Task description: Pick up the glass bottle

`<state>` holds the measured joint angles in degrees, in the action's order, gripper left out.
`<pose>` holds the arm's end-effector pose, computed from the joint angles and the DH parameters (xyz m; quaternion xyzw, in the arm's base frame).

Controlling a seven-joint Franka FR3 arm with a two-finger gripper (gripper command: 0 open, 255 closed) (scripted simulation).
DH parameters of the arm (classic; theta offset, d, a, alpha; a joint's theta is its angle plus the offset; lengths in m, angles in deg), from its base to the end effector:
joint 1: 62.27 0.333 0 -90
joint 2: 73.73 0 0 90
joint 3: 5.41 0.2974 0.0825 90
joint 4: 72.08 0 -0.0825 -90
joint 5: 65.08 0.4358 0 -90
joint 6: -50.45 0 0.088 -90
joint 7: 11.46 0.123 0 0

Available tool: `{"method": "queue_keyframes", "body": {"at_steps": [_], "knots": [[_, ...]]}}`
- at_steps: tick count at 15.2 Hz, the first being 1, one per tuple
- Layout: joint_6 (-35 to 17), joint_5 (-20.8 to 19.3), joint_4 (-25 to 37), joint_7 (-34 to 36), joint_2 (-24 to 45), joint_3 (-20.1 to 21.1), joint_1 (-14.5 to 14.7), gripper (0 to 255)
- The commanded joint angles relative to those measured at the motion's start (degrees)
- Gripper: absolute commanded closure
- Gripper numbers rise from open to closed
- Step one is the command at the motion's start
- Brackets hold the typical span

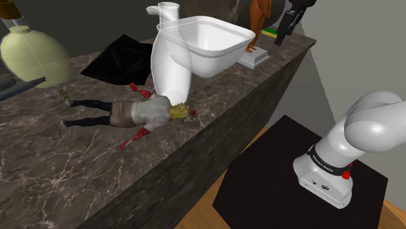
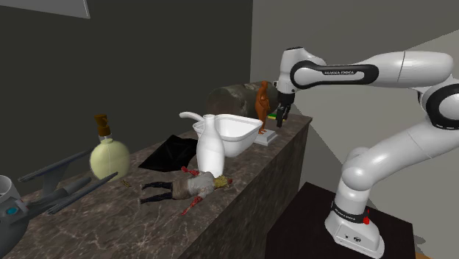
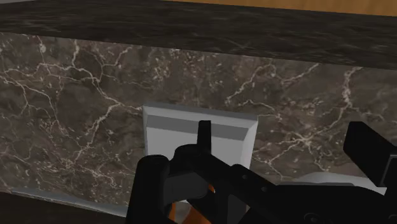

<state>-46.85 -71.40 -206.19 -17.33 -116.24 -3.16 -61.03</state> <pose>0.3975 0.0141 0.5654 0.9931 0.0811 0.0476 0.0694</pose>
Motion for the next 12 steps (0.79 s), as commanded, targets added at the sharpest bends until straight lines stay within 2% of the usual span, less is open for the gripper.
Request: {"method": "queue_keyframes", "body": {"at_steps": [1, 12], "knots": [[0.0, 0.0, 0.0, 0.0, 0.0, 0.0, 0.0, 0], [1.5, 6.7, 13.1, 11.3, 11.1, 10.4, 4.0, 0]]}}
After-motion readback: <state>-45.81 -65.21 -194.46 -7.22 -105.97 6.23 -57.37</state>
